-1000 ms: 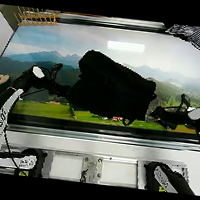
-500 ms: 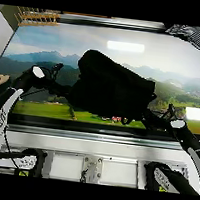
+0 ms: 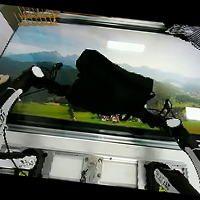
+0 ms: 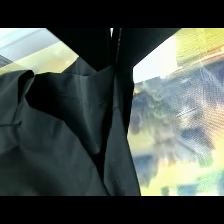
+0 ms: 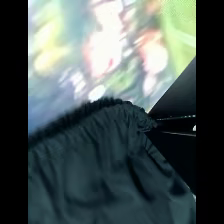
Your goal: Fold the clothes and pants, and hang the long-sleeved shirts on hangers.
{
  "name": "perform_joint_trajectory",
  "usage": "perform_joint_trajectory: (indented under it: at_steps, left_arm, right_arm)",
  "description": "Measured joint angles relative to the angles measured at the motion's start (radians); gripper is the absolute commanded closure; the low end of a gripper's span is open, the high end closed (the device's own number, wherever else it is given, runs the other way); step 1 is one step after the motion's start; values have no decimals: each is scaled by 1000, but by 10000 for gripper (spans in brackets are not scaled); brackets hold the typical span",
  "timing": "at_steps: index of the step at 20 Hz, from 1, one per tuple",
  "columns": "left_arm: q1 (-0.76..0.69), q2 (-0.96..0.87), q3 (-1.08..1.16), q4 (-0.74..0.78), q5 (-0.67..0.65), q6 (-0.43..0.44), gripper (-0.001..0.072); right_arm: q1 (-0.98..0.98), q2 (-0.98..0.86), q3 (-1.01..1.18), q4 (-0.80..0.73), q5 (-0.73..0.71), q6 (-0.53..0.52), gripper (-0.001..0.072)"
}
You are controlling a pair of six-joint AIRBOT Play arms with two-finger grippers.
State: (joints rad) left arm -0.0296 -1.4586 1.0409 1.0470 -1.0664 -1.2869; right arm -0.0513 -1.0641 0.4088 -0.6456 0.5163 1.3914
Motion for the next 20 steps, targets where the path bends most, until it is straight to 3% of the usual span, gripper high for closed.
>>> perform_joint_trajectory:
  at_steps: [3,7,12,20]
  left_arm:
    - [45,79,56,0,-6,-15,703]
    - [124,272,291,0,-94,-33,703]
    - [162,564,584,-3,-131,-41,704]
    - [170,829,718,1,-21,-107,704]
  right_arm:
    - [2,72,142,-104,76,-20,693]
    - [2,171,505,-270,297,-14,692]
    - [3,291,922,-343,539,76,692]
    - [3,481,1060,-362,809,275,692]
